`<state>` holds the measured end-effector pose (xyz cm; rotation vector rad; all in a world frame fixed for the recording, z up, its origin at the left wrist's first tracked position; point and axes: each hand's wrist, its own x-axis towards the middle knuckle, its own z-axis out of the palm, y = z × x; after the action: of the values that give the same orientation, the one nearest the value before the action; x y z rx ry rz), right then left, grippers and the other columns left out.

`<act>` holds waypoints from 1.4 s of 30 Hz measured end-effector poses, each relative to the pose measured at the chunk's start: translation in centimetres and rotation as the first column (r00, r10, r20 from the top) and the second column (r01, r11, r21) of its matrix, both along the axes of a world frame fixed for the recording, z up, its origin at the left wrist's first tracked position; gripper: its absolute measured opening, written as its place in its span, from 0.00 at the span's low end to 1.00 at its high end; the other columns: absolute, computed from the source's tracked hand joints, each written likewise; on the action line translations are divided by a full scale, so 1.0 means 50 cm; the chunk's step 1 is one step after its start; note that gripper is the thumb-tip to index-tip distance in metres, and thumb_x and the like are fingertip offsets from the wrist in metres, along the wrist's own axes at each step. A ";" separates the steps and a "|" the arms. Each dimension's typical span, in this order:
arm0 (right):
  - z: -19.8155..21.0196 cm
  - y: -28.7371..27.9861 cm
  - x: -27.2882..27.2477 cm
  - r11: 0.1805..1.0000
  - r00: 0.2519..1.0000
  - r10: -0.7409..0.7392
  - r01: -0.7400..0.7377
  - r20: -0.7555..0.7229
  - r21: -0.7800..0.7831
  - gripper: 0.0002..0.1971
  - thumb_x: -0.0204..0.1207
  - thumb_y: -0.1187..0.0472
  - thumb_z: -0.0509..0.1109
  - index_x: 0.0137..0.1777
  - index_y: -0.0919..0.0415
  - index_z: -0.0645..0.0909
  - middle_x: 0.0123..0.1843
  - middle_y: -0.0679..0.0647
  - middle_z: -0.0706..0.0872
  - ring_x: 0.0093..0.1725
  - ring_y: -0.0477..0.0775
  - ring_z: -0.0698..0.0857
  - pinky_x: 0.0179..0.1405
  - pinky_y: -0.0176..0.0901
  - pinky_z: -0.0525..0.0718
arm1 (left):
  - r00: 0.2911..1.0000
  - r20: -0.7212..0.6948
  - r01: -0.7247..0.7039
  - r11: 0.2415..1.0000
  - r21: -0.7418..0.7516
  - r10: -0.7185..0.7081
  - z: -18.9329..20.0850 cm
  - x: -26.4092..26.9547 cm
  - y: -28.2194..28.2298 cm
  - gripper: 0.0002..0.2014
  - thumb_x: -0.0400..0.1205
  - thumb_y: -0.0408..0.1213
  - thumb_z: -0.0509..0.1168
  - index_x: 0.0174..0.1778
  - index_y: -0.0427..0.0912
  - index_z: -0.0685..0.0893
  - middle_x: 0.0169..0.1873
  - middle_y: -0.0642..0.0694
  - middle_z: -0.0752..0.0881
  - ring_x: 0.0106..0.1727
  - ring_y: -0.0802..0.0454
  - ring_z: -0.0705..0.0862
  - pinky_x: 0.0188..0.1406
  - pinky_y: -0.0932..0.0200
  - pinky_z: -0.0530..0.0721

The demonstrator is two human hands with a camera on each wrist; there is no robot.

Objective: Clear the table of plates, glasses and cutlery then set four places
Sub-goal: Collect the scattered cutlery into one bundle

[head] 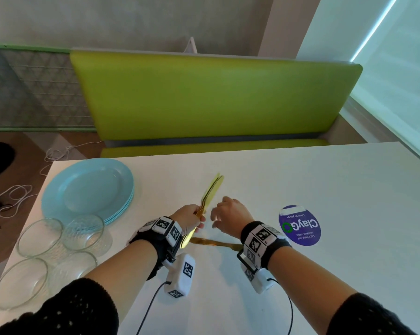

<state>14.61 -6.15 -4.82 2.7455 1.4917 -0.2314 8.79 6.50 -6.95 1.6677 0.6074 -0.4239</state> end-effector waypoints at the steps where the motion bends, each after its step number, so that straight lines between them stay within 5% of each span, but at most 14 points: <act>1: -0.006 -0.007 -0.003 0.993 0.996 -0.035 0.026 -0.084 -0.111 0.14 0.71 0.50 0.74 0.56 0.52 0.86 0.53 0.49 0.89 0.58 0.51 0.81 0.57 0.42 0.77 | 0.999 -0.006 -0.033 0.999 -0.003 0.033 -0.002 -0.003 0.009 0.12 0.82 0.19 0.49 0.46 0.38 0.75 0.35 0.47 0.77 0.33 0.53 0.77 0.34 0.62 0.75; 5: -0.039 -0.033 -0.018 0.947 0.964 -0.154 0.080 -0.219 -0.312 0.20 0.73 0.48 0.71 0.64 0.53 0.81 0.61 0.51 0.86 0.63 0.53 0.81 0.65 0.44 0.72 | 0.991 -0.030 -0.133 0.989 -0.068 0.131 -0.006 -0.012 0.036 0.14 0.82 0.18 0.50 0.48 0.39 0.76 0.34 0.47 0.77 0.33 0.53 0.77 0.32 0.61 0.76; 11: -0.050 -0.043 -0.034 0.935 0.939 -0.257 0.182 -0.230 -0.303 0.13 0.75 0.50 0.70 0.58 0.51 0.86 0.57 0.54 0.88 0.58 0.56 0.83 0.58 0.44 0.80 | 0.975 -0.032 -0.221 0.965 -0.140 0.219 -0.013 -0.024 0.036 0.11 0.84 0.22 0.52 0.42 0.38 0.77 0.33 0.43 0.77 0.32 0.50 0.77 0.33 0.56 0.76; 18: -0.039 -0.036 -0.055 0.932 0.989 -0.096 0.050 -0.113 -0.359 0.15 0.78 0.63 0.60 0.58 0.59 0.85 0.56 0.58 0.87 0.58 0.60 0.83 0.56 0.45 0.77 | 0.973 -0.024 -0.229 0.966 -0.123 0.228 -0.014 -0.054 0.026 0.12 0.84 0.24 0.54 0.40 0.41 0.77 0.34 0.43 0.79 0.32 0.51 0.78 0.37 0.55 0.80; 23: -0.032 -0.032 -0.080 0.937 1.000 0.010 -0.014 -0.012 -0.348 0.15 0.74 0.65 0.59 0.55 0.62 0.84 0.53 0.58 0.88 0.57 0.59 0.82 0.58 0.45 0.73 | 0.986 -0.020 -0.164 0.986 -0.041 0.163 0.000 -0.081 0.024 0.12 0.83 0.22 0.54 0.40 0.41 0.76 0.34 0.46 0.77 0.32 0.53 0.78 0.35 0.60 0.79; 26: -0.009 -0.026 -0.099 0.956 0.996 0.052 -0.030 0.066 -0.290 0.10 0.69 0.64 0.66 0.49 0.60 0.86 0.47 0.55 0.89 0.52 0.57 0.83 0.53 0.45 0.75 | 0.994 -0.008 -0.113 0.994 -0.005 0.113 0.010 -0.095 0.023 0.06 0.83 0.23 0.56 0.50 0.37 0.75 0.36 0.46 0.77 0.34 0.54 0.79 0.36 0.62 0.80; 28: 0.013 -0.018 -0.114 0.960 0.988 0.089 -0.052 0.124 -0.275 0.08 0.47 0.60 0.79 0.28 0.53 0.86 0.26 0.46 0.85 0.33 0.50 0.84 0.34 0.39 0.78 | 0.998 -0.009 -0.062 0.998 0.002 0.062 0.017 -0.106 0.025 0.09 0.81 0.22 0.59 0.54 0.37 0.75 0.38 0.46 0.78 0.38 0.53 0.80 0.39 0.62 0.81; 30: 0.018 -0.019 -0.124 0.961 0.984 0.115 -0.076 0.136 -0.267 0.13 0.32 0.59 0.81 0.15 0.50 0.79 0.15 0.44 0.76 0.21 0.46 0.78 0.23 0.32 0.74 | 1.000 -0.011 0.010 1.000 0.001 -0.010 0.028 -0.123 0.026 0.12 0.78 0.22 0.61 0.55 0.38 0.75 0.41 0.46 0.78 0.45 0.51 0.79 0.42 0.63 0.82; 32: 0.028 -0.014 -0.148 0.959 0.968 0.164 -0.110 0.192 -0.262 0.14 0.32 0.59 0.82 0.14 0.50 0.79 0.15 0.43 0.75 0.21 0.45 0.78 0.23 0.31 0.72 | 0.997 -0.015 0.078 0.997 0.000 -0.078 0.036 -0.146 0.027 0.14 0.77 0.22 0.62 0.57 0.39 0.76 0.44 0.45 0.78 0.50 0.49 0.78 0.44 0.62 0.81; 35: 0.059 0.002 -0.206 0.942 0.933 0.260 -0.189 0.248 -0.278 0.14 0.34 0.56 0.85 0.15 0.48 0.81 0.15 0.42 0.75 0.23 0.45 0.78 0.23 0.31 0.72 | 0.986 -0.016 0.167 0.986 0.015 -0.167 0.051 -0.196 0.026 0.16 0.73 0.23 0.63 0.57 0.37 0.78 0.42 0.44 0.79 0.44 0.48 0.78 0.44 0.58 0.78; 39: 0.086 0.030 -0.296 0.939 0.921 0.276 -0.197 0.274 -0.283 0.14 0.38 0.54 0.86 0.16 0.47 0.82 0.17 0.40 0.77 0.27 0.44 0.80 0.25 0.32 0.73 | 0.953 -0.032 0.303 0.952 0.048 -0.301 0.071 -0.279 0.027 0.08 0.67 0.25 0.64 0.32 0.43 0.75 0.28 0.47 0.72 0.31 0.52 0.70 0.33 0.60 0.67; 42: 0.094 0.044 -0.374 0.945 0.918 0.259 -0.175 0.301 -0.278 0.13 0.40 0.54 0.87 0.18 0.47 0.84 0.19 0.40 0.80 0.28 0.45 0.81 0.25 0.34 0.75 | 0.934 0.001 0.357 0.933 0.047 -0.358 0.071 -0.349 0.030 0.08 0.68 0.24 0.65 0.33 0.42 0.77 0.32 0.43 0.77 0.36 0.48 0.76 0.40 0.56 0.74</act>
<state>-4.09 -3.93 -0.11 2.2629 1.5383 0.0508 -8.65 8.01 -3.40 1.8288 0.3043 -0.6675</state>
